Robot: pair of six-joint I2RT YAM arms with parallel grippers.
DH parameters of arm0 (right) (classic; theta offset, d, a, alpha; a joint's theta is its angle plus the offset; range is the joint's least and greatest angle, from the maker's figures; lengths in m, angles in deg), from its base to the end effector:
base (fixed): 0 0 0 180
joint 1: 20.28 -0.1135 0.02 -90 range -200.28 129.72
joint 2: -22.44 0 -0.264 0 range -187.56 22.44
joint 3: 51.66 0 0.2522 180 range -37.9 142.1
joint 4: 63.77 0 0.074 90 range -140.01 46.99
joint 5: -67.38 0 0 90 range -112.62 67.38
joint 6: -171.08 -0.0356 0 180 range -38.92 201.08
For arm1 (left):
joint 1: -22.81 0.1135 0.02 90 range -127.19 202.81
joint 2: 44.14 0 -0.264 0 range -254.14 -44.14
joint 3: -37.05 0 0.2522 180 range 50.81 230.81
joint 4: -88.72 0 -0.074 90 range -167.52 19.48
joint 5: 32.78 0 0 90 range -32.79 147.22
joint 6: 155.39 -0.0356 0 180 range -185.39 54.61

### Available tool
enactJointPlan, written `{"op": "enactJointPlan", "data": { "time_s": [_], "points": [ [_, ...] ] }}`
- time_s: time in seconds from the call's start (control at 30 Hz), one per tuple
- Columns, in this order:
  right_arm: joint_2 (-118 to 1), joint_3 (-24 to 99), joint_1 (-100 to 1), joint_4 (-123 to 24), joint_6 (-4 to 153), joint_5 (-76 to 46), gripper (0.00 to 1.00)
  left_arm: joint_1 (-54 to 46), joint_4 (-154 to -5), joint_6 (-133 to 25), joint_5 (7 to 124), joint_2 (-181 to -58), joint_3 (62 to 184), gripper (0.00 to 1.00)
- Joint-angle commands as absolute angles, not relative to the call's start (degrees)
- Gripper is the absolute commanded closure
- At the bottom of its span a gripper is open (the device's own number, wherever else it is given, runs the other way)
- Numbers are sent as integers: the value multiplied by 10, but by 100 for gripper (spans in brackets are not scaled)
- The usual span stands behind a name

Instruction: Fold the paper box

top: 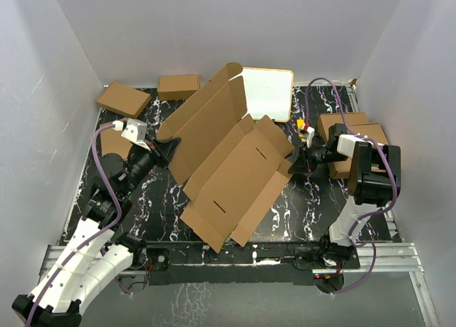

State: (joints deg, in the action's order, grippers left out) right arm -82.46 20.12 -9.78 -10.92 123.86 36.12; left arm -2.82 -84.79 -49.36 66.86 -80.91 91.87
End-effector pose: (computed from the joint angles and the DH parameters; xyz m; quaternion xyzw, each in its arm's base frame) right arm 0.3060 -0.0258 0.1386 -0.2587 0.8318 0.4244 0.2472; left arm 0.1373 -0.0725 0.3715 0.1176 0.6224 -0.3242 0.7026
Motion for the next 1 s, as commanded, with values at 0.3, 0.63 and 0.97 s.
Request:
{"op": "enactJointPlan", "data": {
  "time_s": [0.3, 0.63, 0.97],
  "points": [
    [-630, 167, -137, -331, 1185, 306, 92, -28, -984, -637, 728, -865, 932, 100],
    [-589, 203, -108, -152, 1280, 363, 49, -27, -1002, -672, 781, -898, 971, 100],
    [-621, 509, -62, -170, 1063, 316, 40, -19, -976, -641, 800, -939, 1086, 100]
  ]
}}
